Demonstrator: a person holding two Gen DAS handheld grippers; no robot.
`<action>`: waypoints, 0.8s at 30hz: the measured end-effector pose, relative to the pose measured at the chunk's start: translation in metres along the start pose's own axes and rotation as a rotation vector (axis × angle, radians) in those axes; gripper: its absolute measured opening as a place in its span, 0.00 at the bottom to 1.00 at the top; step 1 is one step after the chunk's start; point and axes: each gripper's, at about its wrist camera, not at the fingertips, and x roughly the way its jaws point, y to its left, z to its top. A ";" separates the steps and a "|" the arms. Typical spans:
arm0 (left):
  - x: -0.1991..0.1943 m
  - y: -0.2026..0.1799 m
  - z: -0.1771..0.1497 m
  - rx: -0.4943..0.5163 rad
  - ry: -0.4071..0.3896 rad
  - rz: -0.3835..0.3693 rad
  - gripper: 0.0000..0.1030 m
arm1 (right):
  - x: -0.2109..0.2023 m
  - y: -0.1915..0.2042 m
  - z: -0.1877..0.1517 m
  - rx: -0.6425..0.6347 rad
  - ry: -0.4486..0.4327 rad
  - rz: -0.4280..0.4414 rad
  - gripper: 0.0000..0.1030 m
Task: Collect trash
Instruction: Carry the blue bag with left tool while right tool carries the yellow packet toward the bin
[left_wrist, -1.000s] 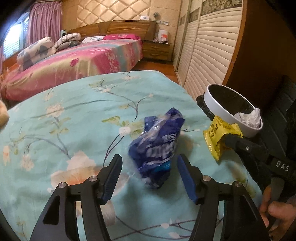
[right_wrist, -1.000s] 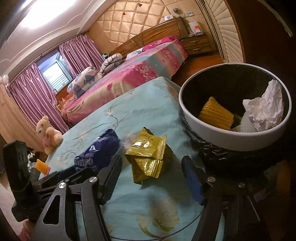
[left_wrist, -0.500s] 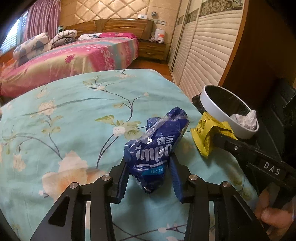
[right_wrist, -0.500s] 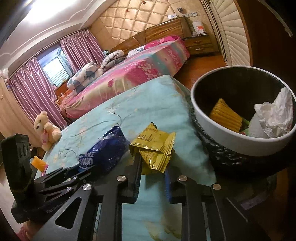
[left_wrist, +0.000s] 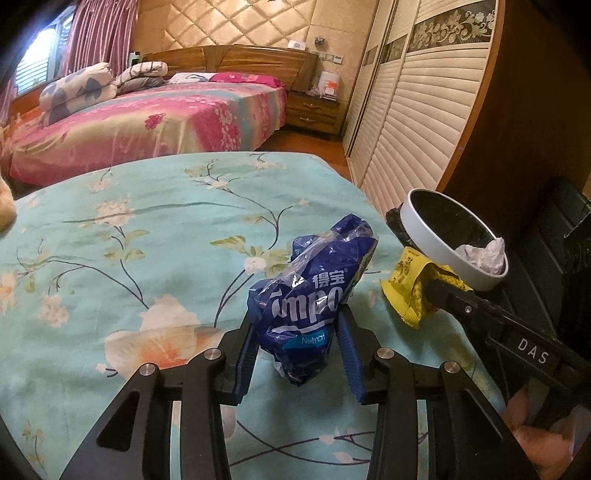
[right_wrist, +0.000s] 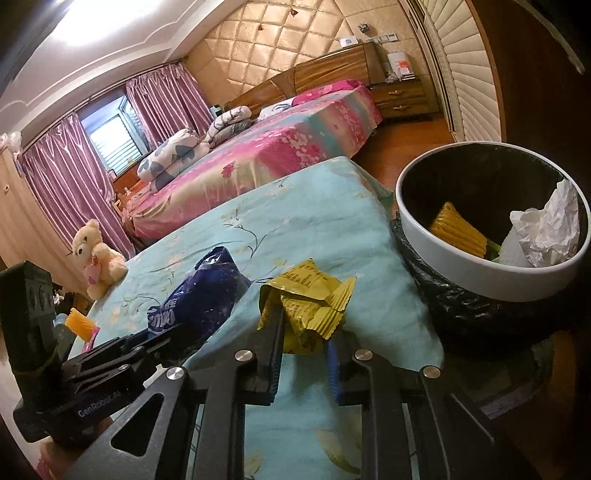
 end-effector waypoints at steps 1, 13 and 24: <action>-0.002 -0.002 0.000 0.005 -0.003 0.000 0.38 | -0.001 0.000 0.000 -0.002 -0.003 0.001 0.19; -0.007 -0.015 0.001 0.037 -0.001 0.001 0.38 | -0.015 0.000 0.006 0.006 -0.043 0.037 0.19; -0.008 -0.028 -0.002 0.055 0.005 -0.011 0.38 | -0.026 -0.012 0.002 0.028 -0.057 0.050 0.19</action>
